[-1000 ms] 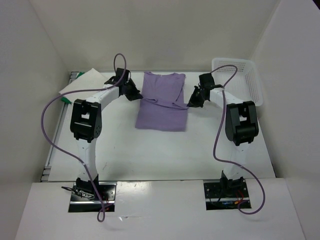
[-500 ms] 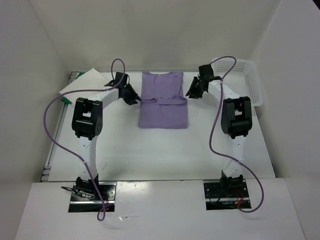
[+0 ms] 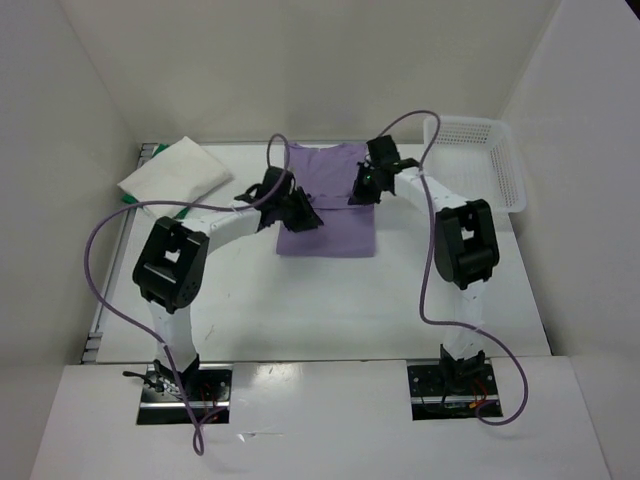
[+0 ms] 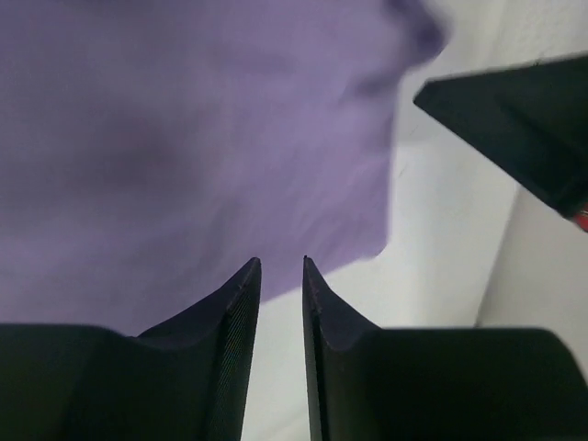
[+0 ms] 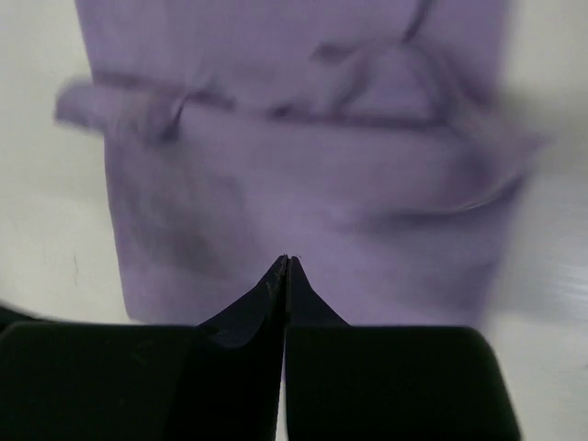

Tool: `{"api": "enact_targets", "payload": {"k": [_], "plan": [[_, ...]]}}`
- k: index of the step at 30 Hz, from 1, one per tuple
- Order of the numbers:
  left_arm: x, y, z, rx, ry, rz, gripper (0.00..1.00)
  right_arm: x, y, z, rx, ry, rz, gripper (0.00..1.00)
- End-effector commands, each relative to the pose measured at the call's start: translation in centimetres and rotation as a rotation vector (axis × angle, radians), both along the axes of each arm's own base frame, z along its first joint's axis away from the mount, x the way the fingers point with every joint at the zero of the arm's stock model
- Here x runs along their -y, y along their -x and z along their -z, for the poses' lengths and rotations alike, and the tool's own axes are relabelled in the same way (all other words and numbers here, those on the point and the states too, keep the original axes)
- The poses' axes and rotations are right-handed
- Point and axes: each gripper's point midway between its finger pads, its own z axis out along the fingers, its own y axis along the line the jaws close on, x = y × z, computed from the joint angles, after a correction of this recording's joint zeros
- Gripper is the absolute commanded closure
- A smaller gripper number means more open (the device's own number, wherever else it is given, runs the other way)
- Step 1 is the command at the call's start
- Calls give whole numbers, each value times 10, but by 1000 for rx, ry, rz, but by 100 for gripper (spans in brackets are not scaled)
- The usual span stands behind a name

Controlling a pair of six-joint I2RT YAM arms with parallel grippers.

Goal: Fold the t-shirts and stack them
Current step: Fold the folded rectangular tshirt in 1/3 of the way

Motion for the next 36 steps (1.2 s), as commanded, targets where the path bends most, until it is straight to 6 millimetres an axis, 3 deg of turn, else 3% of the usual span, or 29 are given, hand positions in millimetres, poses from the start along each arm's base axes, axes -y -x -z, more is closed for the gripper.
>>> {"api": "enact_targets", "payload": {"k": [1,3,4,9,13,15,17,18,20,22,24,28,33,36], "plan": [[-6,17,40,-80,-10,-2,68,-57,45,24,-68,-30,-154,100],[-17,25,64,-127,-55,-7,68,-61,51,28,-73,-35,-156,100],[-19,29,69,-140,-60,-7,68,-63,62,42,-103,-25,-154,100],[-53,64,119,-290,-88,-64,69,-46,87,68,-147,9,-116,100],[-76,85,139,-351,-114,-103,69,-26,112,96,-207,75,-88,100],[-77,99,140,-375,-105,-90,69,-20,127,106,-244,77,-68,100],[-78,108,134,-383,-87,-100,69,-19,133,100,-231,61,-53,100],[-80,114,133,-386,-88,-100,69,-16,147,106,-253,66,-54,100],[-86,134,130,-397,-86,-108,69,-17,156,96,-234,53,-55,100],[-91,144,120,-384,-82,-121,69,-12,177,104,-263,60,-54,100],[-98,165,123,-410,-93,-122,69,-9,195,105,-285,56,-59,100],[-98,188,100,-392,-55,-110,69,-12,219,94,-291,65,-96,100],[-93,193,45,-259,-7,-91,69,-16,213,66,-254,57,-134,88],[-89,168,7,-147,15,-98,69,-32,192,37,-193,12,-164,85]]}}
